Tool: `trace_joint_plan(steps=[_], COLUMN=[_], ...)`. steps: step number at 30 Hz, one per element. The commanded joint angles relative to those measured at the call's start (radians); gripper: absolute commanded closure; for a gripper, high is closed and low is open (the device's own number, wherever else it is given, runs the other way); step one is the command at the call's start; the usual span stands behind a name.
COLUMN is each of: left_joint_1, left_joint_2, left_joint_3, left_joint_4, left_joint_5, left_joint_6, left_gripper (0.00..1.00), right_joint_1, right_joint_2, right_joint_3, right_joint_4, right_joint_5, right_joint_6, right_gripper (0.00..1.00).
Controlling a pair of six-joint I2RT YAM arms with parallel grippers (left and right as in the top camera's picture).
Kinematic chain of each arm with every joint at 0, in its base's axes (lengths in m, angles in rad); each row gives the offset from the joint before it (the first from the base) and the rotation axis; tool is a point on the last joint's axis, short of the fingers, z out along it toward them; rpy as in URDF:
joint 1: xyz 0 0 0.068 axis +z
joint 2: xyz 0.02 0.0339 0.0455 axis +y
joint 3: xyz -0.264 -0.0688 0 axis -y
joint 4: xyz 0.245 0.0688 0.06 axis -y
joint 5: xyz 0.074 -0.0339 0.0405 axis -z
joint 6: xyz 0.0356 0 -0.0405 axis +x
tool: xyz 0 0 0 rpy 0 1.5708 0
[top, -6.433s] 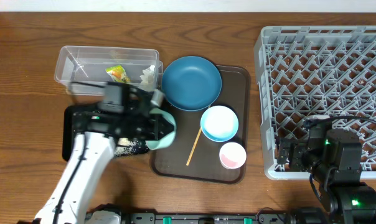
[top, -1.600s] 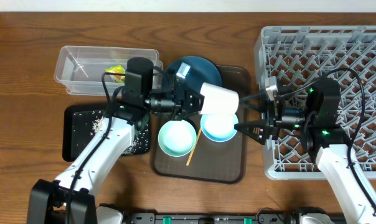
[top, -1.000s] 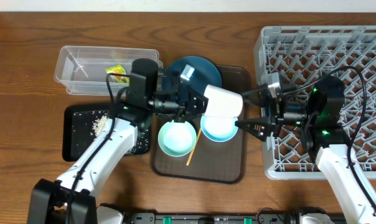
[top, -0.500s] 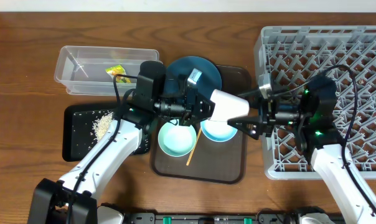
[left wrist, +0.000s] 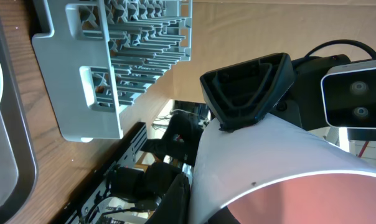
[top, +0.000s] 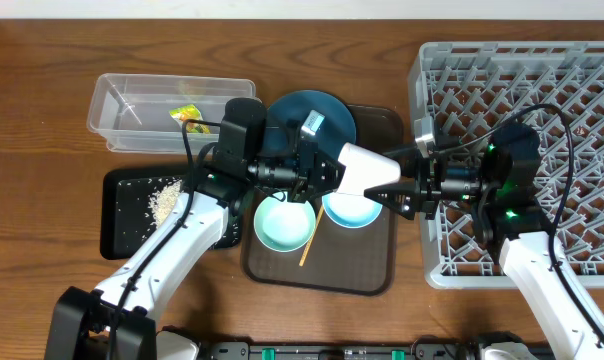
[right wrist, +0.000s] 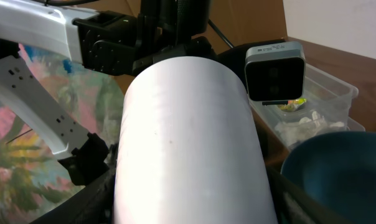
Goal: Sort waste into correct bins and load items into the dishwasher rack
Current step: 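Hand pink cup from left gripper to right gripper, then carry cup with right gripper into dish rack, left arm retracts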
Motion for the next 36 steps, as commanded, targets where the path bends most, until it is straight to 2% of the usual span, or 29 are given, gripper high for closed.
trace_joint_plan(steps=[1,3,4,5,8,10,13,17,20,25,30,33,36], left_joint_1=[0.0,0.0,0.0,0.0,0.001,0.004,0.015,0.043,0.076,0.138,0.17,0.17,0.17], left_joint_2=[0.009,0.009,0.009,0.009,0.009,0.009,0.009,0.003,-0.02,-0.117,-0.256,-0.315,-0.337], left_joint_3=[0.019,0.019,0.019,0.019,0.019,0.019,0.019,0.019,0.019,0.019,0.019,0.019,0.019], left_joint_4=[0.006,0.006,0.006,0.006,-0.009,-0.037,-0.134,-0.321,-0.426,-0.535,-0.68,-0.76,-0.811], left_joint_5=[-0.032,-0.032,-0.032,-0.032,-0.032,-0.052,-0.148,-0.357,-0.469,-0.6,-0.818,-0.941,-1.005], left_joint_6=[0.003,0.032,0.058,0.093,0.235,0.303,0.404,0.565,0.643,0.701,0.74,0.74,0.74], left_gripper=[0.93,0.83,0.66,0.53,0.44,0.39,0.34,0.32,0.3,0.3,0.3,0.3,0.3], right_joint_1=[0.031,0.031,0.031,0.031,0.031,0.031,0.031,0.031,0.031,0.031,0.032,0.032,0.033], right_joint_2=[0.002,0.002,0.002,0.002,0.002,0.002,0.002,0.002,0.002,0.002,-0.002,-0.014,-0.025], right_joint_3=[0.012,0.012,0.012,0.012,0.012,0.012,0.012,0.012,0.012,0.012,0.031,0.088,0.184], right_joint_4=[-0.004,-0.011,-0.016,-0.027,-0.076,-0.132,-0.211,-0.292,-0.325,-0.381,-0.46,-0.576,-0.747], right_joint_5=[-0.041,-0.041,-0.041,-0.041,-0.029,0.021,0.101,0.198,0.271,0.424,0.522,0.612,0.768], right_joint_6=[-0.005,-0.005,-0.005,-0.005,-0.005,-0.006,-0.006,-0.006,-0.006,-0.006,-0.006,-0.021,-0.021], right_gripper=[0.54,0.56,0.57,0.57,0.63,0.71,0.8,0.99,0.99,0.99,0.99,0.99,0.99])
